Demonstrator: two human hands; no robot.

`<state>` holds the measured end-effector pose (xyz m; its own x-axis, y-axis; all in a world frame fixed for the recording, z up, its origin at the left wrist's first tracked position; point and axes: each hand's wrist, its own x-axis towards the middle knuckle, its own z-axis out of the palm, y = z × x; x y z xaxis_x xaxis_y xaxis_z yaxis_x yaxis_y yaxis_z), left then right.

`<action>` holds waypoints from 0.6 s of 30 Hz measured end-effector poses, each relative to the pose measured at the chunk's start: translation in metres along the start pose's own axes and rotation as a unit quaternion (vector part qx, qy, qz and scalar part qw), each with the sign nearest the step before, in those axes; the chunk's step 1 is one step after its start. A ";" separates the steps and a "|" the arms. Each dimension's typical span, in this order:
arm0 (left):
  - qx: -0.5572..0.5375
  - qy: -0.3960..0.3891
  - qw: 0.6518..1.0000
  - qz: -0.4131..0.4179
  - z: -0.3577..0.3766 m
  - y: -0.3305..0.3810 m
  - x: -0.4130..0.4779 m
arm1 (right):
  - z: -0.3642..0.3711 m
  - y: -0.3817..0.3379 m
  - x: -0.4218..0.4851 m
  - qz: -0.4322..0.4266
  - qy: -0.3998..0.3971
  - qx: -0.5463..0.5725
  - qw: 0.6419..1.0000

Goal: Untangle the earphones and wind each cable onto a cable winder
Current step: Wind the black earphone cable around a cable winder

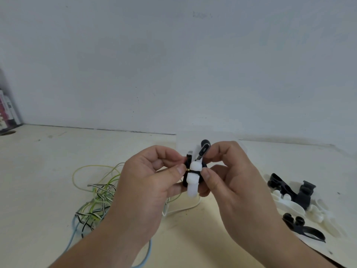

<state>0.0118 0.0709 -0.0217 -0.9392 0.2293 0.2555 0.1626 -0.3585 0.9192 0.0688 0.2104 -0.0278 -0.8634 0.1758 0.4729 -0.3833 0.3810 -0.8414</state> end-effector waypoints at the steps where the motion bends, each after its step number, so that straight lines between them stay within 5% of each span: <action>1: -0.001 0.001 1.000 0.000 -0.001 0.000 0.000 | 0.001 0.000 0.001 0.005 0.002 0.003 1.000; 6: 0.056 0.040 0.998 -0.016 0.001 -0.010 -0.001 | 0.001 0.007 0.005 0.106 0.003 0.057 0.993; 11: 0.148 0.040 0.987 -0.042 0.001 -0.025 -0.001 | -0.004 0.008 0.010 0.263 -0.041 0.187 0.946; 18: 0.157 -0.060 0.984 -0.051 0.001 -0.022 -0.001 | -0.011 0.011 0.013 0.283 -0.068 0.028 0.956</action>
<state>0.0090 0.0792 -0.0417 -0.9162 0.3615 0.1728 0.1720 -0.0347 0.9845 0.0575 0.2271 -0.0277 -0.9708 0.2190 -0.0977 0.1447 0.2102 -0.9669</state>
